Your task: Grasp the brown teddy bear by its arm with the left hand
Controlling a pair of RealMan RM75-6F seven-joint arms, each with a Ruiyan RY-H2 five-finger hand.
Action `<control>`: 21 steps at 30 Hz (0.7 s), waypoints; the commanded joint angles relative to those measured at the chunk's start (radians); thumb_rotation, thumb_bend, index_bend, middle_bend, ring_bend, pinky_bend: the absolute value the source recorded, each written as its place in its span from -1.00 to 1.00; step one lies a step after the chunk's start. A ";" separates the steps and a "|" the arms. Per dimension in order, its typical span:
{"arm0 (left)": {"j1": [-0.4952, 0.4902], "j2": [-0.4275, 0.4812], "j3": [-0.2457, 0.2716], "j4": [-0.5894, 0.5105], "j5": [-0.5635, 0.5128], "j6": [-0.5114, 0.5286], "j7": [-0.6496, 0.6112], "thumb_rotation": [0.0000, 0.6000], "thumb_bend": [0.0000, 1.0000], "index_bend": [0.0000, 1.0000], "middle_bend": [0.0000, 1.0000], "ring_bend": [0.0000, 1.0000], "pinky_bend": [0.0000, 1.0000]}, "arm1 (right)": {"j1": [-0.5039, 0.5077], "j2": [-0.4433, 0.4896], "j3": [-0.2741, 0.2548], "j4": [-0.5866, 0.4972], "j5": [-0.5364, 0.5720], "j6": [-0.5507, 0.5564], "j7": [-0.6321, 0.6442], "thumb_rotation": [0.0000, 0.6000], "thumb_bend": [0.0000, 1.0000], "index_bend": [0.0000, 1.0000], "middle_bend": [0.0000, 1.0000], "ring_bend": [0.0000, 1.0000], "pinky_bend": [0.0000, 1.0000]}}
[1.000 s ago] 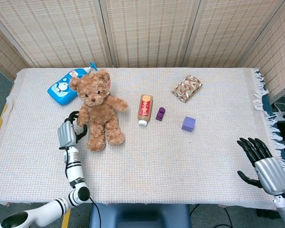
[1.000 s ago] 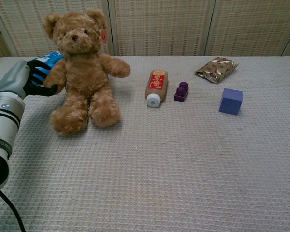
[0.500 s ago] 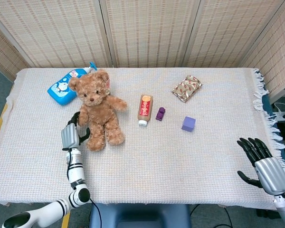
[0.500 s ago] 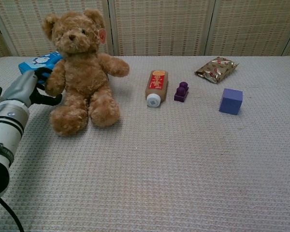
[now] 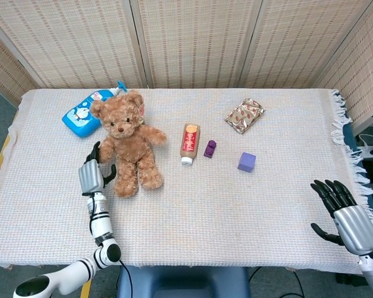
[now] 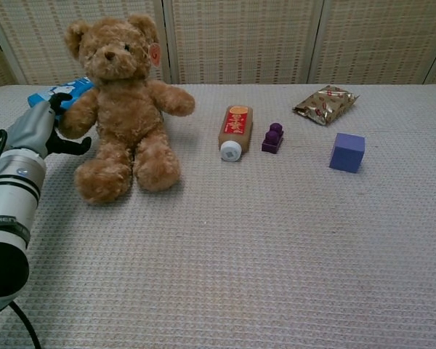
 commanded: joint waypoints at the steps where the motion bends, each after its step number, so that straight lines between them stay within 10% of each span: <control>1: -0.024 -0.038 -0.001 0.074 0.042 0.040 -0.064 1.00 -0.23 -0.62 -0.38 -0.37 -0.14 | 0.000 0.000 0.001 0.000 0.002 0.000 0.000 1.00 -0.74 -1.00 -0.91 -1.00 -0.93; 21: -0.058 -0.092 0.007 0.245 0.113 0.088 -0.176 1.00 -0.19 -0.42 -0.15 -0.20 0.00 | 0.002 0.000 -0.002 -0.001 0.000 -0.007 -0.002 1.00 -0.74 -1.00 -0.91 -1.00 -0.93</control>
